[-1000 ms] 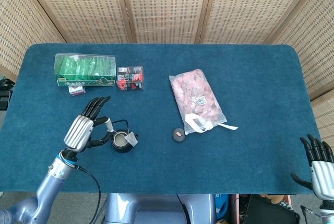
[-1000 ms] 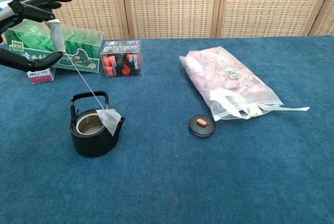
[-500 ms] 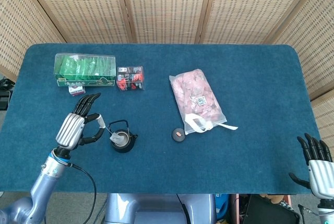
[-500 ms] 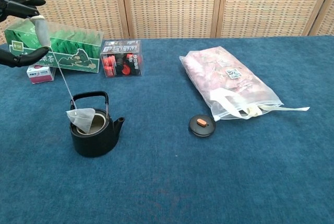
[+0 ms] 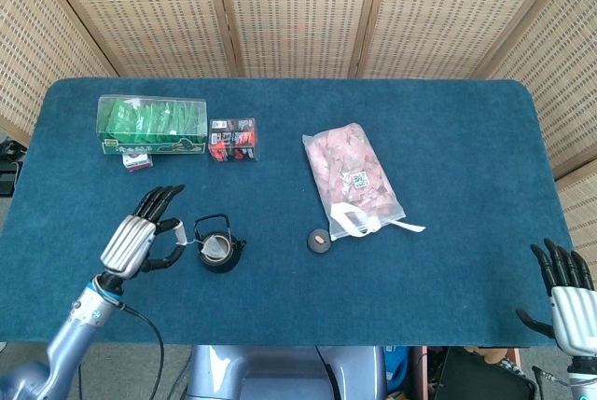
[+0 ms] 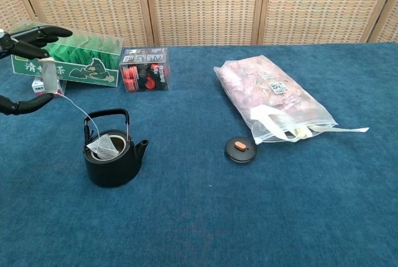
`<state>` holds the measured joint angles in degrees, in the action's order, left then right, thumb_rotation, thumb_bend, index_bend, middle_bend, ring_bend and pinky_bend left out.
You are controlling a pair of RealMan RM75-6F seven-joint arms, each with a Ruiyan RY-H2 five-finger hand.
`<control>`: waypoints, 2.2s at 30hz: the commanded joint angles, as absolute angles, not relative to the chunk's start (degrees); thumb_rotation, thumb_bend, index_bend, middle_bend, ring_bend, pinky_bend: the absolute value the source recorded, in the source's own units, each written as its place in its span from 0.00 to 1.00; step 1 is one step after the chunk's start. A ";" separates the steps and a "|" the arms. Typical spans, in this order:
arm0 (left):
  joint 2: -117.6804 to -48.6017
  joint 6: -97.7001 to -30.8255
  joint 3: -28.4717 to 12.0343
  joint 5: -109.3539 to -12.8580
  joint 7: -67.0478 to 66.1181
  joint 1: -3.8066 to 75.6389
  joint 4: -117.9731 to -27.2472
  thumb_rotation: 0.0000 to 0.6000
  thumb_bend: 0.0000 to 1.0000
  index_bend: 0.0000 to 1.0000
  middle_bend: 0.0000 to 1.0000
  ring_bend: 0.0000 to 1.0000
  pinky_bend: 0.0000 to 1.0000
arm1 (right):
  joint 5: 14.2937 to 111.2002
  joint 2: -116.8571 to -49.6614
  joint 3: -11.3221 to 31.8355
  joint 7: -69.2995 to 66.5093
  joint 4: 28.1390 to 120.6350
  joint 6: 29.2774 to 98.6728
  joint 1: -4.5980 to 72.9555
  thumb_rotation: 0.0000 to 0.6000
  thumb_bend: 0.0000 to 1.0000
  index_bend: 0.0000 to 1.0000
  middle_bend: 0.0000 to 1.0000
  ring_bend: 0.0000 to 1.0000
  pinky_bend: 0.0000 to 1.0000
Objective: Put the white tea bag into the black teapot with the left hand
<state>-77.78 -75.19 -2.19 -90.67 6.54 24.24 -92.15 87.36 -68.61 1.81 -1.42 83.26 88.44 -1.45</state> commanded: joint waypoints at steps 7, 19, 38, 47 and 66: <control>-77.73 -77.56 -0.18 -92.05 1.65 21.79 -91.04 1.00 0.42 0.61 0.05 0.00 0.00 | 87.50 -68.64 1.81 -1.59 83.15 88.35 -1.32 1.00 0.14 0.03 0.06 0.00 0.00; -76.81 -79.41 2.97 -92.22 -6.70 17.65 -89.22 1.00 0.42 0.61 0.04 0.00 0.00 | 87.66 -68.83 1.76 -1.79 83.01 88.04 -1.05 1.00 0.14 0.03 0.06 0.00 0.00; -74.62 -76.83 4.88 -89.49 -16.60 14.64 -92.63 1.00 0.42 0.38 0.00 0.00 0.00 | 88.19 -68.71 1.56 -1.51 83.35 88.33 -0.95 1.00 0.14 0.03 0.06 0.00 0.00; -73.19 -78.10 3.31 -89.94 -20.76 14.57 -93.91 1.00 0.42 0.32 0.13 0.03 0.02 | 88.21 -68.68 1.52 -1.82 83.15 88.61 -1.10 1.00 0.14 0.03 0.06 0.00 0.00; -67.41 -67.49 2.32 -88.21 -38.08 20.18 -103.49 1.00 0.43 0.22 0.89 0.80 0.71 | 88.41 -68.62 1.43 -2.15 83.03 89.08 -1.34 1.00 0.14 0.03 0.06 0.00 0.00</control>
<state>-67.77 -68.51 2.30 -88.96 -37.04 19.53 -102.55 88.41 -68.62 1.43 -2.15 83.03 89.08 -1.34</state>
